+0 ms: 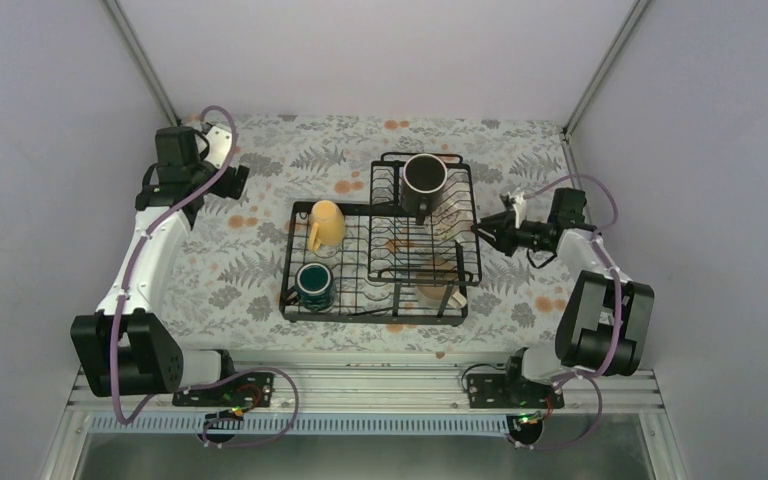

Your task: Unload the cups from the dish rack

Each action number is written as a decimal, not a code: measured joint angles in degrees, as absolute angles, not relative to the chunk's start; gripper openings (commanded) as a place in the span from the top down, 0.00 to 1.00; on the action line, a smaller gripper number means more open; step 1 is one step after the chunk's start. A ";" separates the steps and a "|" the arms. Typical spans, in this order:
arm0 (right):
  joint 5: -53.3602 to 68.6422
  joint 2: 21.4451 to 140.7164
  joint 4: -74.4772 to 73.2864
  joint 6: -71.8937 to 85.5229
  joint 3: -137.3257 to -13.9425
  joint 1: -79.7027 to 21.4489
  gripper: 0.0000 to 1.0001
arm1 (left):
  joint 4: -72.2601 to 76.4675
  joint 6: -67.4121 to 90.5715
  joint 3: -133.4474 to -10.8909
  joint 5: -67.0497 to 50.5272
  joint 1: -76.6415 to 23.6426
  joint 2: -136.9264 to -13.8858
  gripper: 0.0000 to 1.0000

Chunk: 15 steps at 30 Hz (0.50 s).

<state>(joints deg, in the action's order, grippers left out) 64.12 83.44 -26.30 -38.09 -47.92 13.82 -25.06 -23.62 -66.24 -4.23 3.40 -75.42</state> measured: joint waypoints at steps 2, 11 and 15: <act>64.34 83.44 -28.03 -38.09 -48.90 14.33 0.96 | -25.06 -23.79 -66.28 -3.46 2.92 -75.42 0.00; 62.87 82.35 -33.71 -38.09 -55.57 18.87 0.96 | -24.86 -24.71 -68.95 0.21 -0.30 -75.42 0.00; 60.71 82.15 -36.53 -38.37 -58.08 21.21 0.96 | -23.31 -25.34 -69.17 2.35 -1.91 -75.42 0.00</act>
<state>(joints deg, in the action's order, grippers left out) 60.71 82.15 -36.53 -38.37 -58.08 21.21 -23.31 -25.34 -69.17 2.35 -1.91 -75.42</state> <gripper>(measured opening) 0.185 0.999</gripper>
